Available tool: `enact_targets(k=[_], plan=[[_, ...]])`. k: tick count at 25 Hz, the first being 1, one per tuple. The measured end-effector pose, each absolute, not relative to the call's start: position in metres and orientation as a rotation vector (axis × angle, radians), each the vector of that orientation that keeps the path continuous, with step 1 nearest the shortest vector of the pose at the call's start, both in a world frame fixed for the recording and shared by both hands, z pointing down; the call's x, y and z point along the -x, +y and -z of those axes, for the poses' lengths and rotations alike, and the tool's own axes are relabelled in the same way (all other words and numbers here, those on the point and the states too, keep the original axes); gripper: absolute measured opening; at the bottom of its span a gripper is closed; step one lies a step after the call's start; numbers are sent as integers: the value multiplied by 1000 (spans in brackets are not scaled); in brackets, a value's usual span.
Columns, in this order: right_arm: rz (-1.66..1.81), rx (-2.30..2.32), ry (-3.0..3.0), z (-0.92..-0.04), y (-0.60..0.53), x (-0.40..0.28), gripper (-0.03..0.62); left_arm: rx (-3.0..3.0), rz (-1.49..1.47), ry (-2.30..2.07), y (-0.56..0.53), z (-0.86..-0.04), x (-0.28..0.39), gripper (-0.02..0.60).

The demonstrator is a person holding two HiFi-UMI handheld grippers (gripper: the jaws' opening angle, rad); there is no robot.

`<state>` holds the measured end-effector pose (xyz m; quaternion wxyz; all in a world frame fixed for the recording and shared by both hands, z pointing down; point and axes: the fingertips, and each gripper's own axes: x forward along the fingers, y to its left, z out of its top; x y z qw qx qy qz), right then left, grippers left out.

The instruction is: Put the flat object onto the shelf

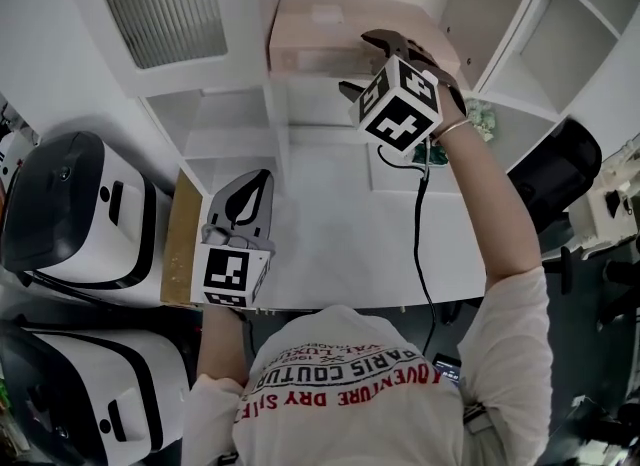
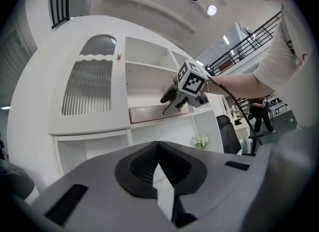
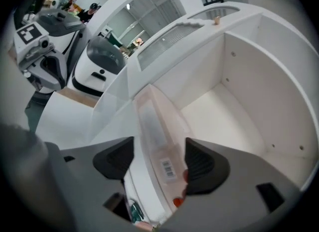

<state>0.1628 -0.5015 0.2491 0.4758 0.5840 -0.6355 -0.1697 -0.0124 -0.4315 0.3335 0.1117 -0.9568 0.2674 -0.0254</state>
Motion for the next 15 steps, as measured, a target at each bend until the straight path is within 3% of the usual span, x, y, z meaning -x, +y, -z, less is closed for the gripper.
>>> enact_targets(k=[1, 2, 4, 7, 15], plan=[[426, -1489, -1551, -244, -495, -162, 265, 2814, 83, 774, -428, -335, 13, 12], [434, -1543, -1551, -239, -488, -161, 194, 2818, 88, 765, -426, -336, 14, 12], [429, -1609, -1543, -239, -475, -159, 170, 2823, 82, 746, -421, -335, 16, 12], [440, -1716, -1514, -240, -455, -161, 58, 2834, 73, 728, -415, -335, 20, 13], [420, -1980, -1654, -264, -399, -151, 27, 2864, 82, 703, -403, -342, 27, 12]])
